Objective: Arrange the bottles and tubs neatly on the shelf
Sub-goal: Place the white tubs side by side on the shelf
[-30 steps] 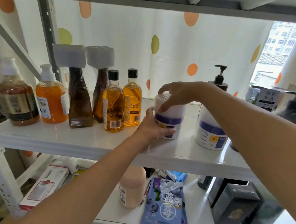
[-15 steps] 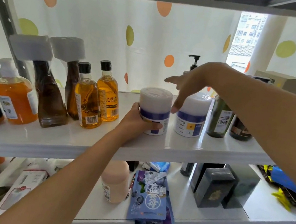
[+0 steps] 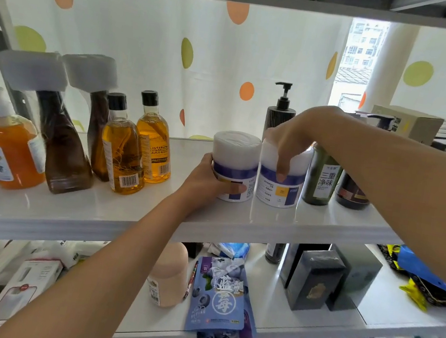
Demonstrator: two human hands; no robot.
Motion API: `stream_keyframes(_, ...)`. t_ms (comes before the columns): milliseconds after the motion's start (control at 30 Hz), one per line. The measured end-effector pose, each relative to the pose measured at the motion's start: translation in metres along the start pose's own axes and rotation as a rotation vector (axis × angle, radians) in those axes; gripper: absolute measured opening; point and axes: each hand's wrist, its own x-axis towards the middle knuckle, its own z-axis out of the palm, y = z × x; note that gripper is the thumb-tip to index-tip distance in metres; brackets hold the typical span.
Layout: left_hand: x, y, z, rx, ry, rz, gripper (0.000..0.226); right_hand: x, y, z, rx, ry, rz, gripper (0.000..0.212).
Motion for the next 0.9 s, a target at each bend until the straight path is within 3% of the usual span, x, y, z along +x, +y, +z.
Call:
stream_keyframes(433, 0.001, 0.002, 0.008, 0.022, 0.009, -0.004, 0.090, -0.004, 0.004, 0.004, 0.006, -0.010, 0.001, 0.095)
stream_keyframes(733, -0.004, 0.008, 0.011, 0.069, 0.028, -0.011, 0.087, 0.000, 0.000, 0.004, 0.082, 0.029, -0.015, 0.124)
stream_keyframes(900, -0.019, 0.013, -0.008, 0.064, -0.079, -0.033, 0.088, -0.015, -0.005, -0.035, 0.149, 0.101, -0.065, 0.132)
